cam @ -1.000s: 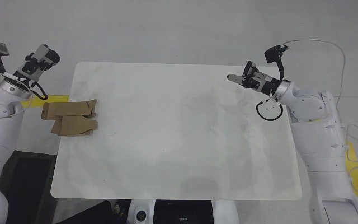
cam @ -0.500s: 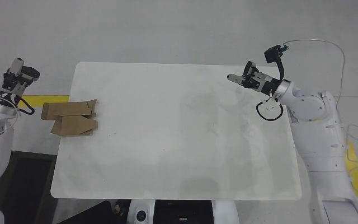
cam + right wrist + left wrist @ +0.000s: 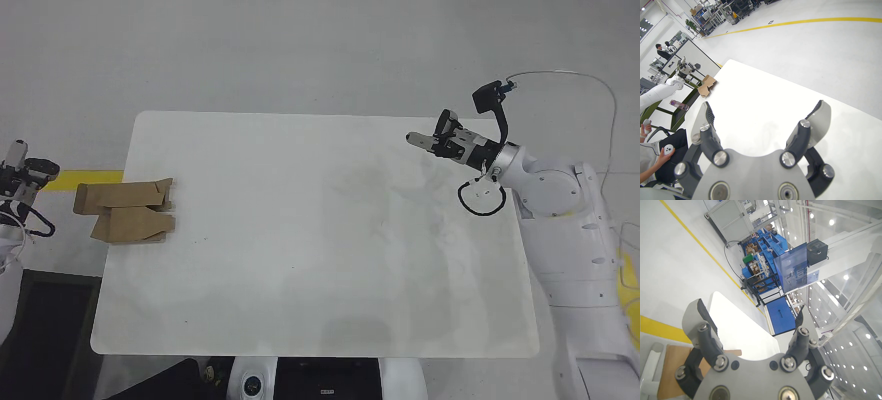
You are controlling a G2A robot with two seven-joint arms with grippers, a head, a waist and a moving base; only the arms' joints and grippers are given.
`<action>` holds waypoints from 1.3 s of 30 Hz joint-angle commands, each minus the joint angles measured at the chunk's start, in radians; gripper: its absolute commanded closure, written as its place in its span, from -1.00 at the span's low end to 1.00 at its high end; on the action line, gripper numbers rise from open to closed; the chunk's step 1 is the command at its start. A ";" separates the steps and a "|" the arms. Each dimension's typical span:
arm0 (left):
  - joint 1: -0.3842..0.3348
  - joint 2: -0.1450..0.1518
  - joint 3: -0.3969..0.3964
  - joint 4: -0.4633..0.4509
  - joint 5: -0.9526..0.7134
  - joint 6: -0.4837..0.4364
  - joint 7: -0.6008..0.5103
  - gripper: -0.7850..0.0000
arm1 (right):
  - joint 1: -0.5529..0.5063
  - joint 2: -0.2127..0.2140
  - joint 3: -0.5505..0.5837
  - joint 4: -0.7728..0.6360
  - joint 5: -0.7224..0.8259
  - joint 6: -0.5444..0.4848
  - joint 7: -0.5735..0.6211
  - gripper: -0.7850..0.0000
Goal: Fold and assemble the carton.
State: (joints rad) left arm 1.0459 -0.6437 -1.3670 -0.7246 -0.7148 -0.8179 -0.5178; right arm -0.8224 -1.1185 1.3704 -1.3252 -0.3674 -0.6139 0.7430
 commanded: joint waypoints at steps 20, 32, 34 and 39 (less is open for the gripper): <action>0.084 -0.075 0.036 0.072 0.060 0.135 0.181 -1.00 | 0.000 0.000 0.000 0.000 0.000 0.000 0.000 -1.00; 0.066 -0.110 0.044 0.109 0.020 0.159 0.018 -0.82 | 0.000 0.000 0.000 0.000 0.000 0.000 0.000 -1.00; 0.061 -0.116 0.042 0.112 -0.001 0.174 -0.020 -0.20 | 0.000 0.000 0.000 0.000 0.000 0.000 0.000 -1.00; 0.046 -0.126 0.036 0.131 -0.020 0.189 -0.088 0.58 | 0.000 0.000 0.000 0.000 0.000 0.000 0.000 -1.00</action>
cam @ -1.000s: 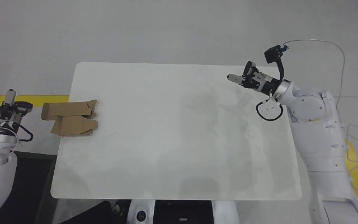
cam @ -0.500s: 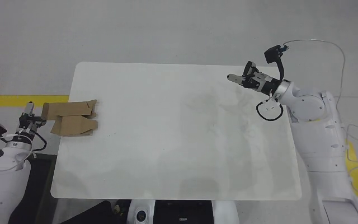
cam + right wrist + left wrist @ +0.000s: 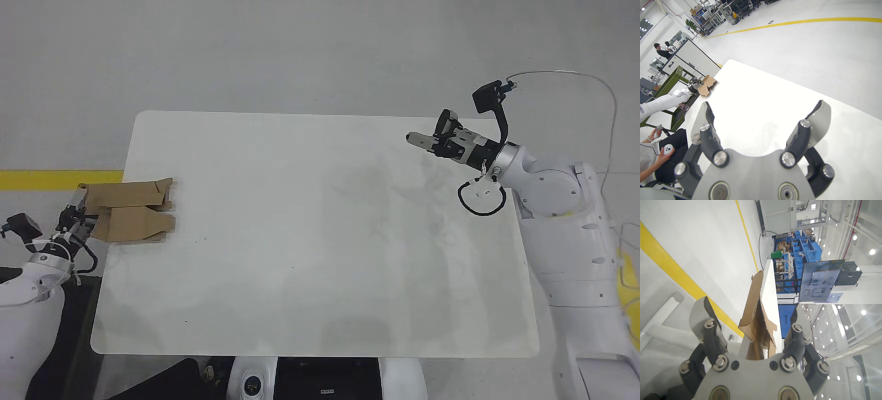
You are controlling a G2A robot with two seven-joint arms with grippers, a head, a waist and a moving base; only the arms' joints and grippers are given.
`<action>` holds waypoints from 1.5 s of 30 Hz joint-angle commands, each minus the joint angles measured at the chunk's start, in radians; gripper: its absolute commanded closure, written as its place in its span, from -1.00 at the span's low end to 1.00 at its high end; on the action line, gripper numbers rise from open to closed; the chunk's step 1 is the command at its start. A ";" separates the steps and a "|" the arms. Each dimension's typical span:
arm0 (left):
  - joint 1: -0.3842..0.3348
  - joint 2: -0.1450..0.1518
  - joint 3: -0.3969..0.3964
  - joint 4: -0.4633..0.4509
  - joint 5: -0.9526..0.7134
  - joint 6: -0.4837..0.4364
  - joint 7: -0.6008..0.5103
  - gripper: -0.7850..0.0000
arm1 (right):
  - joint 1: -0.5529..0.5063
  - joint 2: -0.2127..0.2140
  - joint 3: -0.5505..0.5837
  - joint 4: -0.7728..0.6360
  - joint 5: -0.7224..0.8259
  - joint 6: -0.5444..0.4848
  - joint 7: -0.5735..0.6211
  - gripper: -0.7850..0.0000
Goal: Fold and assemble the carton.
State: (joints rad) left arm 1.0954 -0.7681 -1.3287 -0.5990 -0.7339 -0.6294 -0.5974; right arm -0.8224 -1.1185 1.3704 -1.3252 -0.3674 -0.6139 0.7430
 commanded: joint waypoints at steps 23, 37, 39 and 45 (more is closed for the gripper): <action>-0.115 -0.007 -0.113 -0.050 -0.011 -0.098 -0.132 1.00 | 0.000 0.000 0.000 0.000 0.000 0.000 0.000 -1.00; -0.293 -0.041 -0.052 -0.155 0.071 -0.086 -0.227 1.00 | 0.000 0.000 0.000 0.000 0.000 0.000 0.000 -1.00; -0.329 -0.051 -0.028 -0.154 0.086 -0.079 -0.244 1.00 | 0.000 0.000 0.000 0.000 0.000 0.000 0.000 -1.00; -0.435 -0.086 0.054 -0.130 0.114 -0.056 -0.327 1.00 | 0.000 0.000 0.000 0.000 0.000 0.000 0.000 -1.00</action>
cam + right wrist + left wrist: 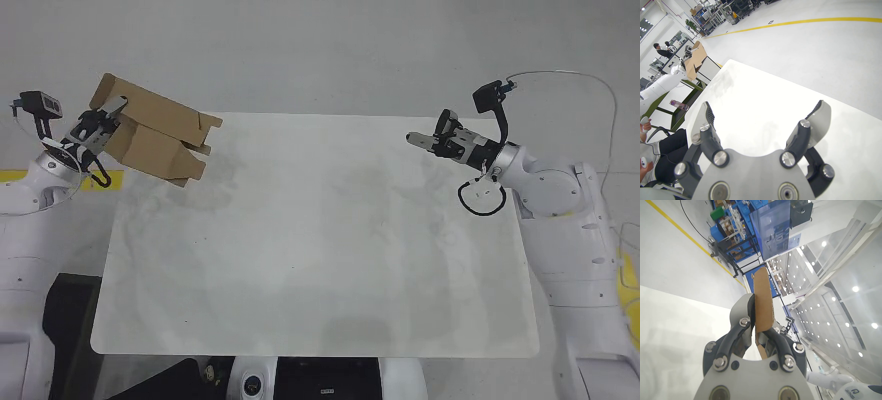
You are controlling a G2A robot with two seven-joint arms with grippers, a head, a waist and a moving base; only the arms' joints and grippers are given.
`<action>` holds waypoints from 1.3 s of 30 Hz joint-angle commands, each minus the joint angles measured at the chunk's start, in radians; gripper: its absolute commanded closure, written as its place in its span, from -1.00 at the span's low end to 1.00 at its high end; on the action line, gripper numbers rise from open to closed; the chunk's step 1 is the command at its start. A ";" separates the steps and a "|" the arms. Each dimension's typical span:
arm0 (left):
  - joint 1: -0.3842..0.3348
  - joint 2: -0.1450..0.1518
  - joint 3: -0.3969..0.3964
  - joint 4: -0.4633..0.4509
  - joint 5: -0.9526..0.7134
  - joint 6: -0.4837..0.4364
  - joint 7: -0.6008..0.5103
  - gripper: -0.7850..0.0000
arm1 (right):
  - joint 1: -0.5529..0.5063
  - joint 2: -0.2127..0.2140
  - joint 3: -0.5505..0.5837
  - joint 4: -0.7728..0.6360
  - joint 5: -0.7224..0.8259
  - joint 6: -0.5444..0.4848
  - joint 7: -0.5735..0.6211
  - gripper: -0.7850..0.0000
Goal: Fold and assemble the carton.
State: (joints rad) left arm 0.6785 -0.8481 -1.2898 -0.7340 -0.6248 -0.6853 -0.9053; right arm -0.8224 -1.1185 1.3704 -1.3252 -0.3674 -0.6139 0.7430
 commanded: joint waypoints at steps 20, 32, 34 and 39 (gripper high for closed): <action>-0.181 -0.112 0.296 -0.055 0.056 0.042 -0.272 1.00 | 0.000 0.000 0.000 0.000 0.000 0.000 0.000 -1.00; -0.192 -0.119 0.437 -0.181 0.083 0.055 -0.285 1.00 | -0.016 -0.001 -0.034 -0.001 0.071 -0.001 0.049 -1.00; -0.196 -0.118 0.459 -0.197 0.089 0.048 -0.278 1.00 | 0.001 -0.003 -0.063 0.022 0.121 -0.016 0.100 -1.00; -0.202 -0.115 0.519 -0.245 0.078 0.045 -0.275 1.00 | 0.069 -0.020 -0.163 0.115 0.266 -0.060 0.210 -1.00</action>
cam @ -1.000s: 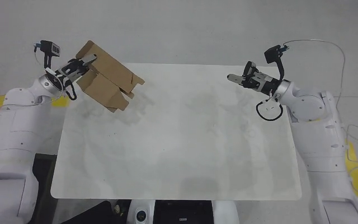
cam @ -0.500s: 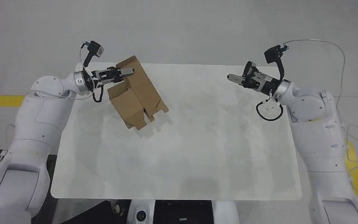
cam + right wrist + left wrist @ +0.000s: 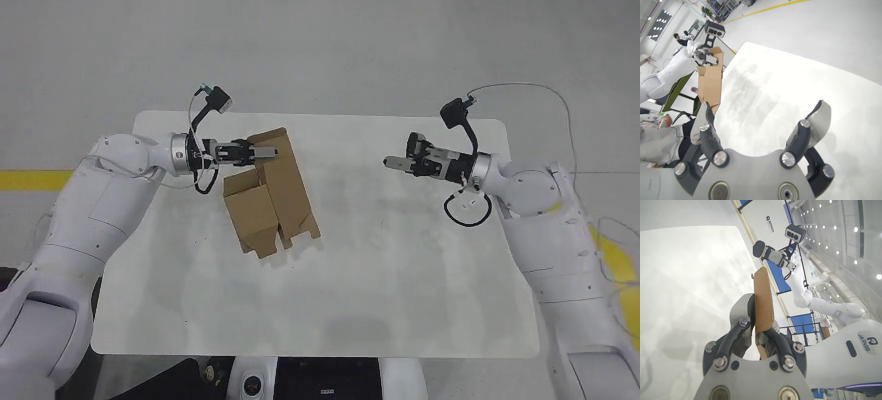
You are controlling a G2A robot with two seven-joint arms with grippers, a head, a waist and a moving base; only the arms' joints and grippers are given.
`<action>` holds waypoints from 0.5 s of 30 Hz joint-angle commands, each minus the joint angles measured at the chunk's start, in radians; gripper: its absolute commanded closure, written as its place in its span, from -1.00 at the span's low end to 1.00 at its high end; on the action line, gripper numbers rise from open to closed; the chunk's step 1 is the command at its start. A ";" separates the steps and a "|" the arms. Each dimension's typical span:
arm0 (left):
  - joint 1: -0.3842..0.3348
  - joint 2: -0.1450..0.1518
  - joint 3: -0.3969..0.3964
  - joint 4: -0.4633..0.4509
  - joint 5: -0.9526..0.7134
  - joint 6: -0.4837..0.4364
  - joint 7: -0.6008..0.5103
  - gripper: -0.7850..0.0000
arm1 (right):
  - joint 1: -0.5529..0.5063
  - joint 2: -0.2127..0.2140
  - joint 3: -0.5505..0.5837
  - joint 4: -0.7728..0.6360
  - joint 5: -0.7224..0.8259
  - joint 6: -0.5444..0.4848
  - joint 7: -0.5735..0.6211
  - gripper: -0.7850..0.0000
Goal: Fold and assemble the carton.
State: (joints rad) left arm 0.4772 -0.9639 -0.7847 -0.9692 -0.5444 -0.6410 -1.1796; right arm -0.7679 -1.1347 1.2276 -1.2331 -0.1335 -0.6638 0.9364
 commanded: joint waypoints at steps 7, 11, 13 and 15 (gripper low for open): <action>-0.013 0.012 0.094 -0.063 -0.022 -0.011 0.011 1.00 | 0.118 -0.043 -0.175 0.168 0.225 -0.084 0.136 -1.00; -0.023 0.013 0.137 -0.085 -0.050 -0.018 0.018 1.00 | 0.170 -0.067 -0.287 0.204 0.308 -0.070 0.149 -1.00; -0.031 0.012 0.156 -0.090 -0.066 -0.027 0.027 1.00 | 0.192 -0.076 -0.338 0.219 0.349 -0.067 0.153 -1.00; -0.040 0.010 0.174 -0.092 -0.080 -0.036 0.036 1.00 | 0.208 -0.084 -0.382 0.232 0.400 -0.069 0.151 -1.00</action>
State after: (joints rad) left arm 0.4420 -0.9525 -0.6203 -1.0607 -0.6171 -0.6724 -1.1484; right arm -0.5672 -1.2153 0.8687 -1.0066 0.2380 -0.7314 1.0887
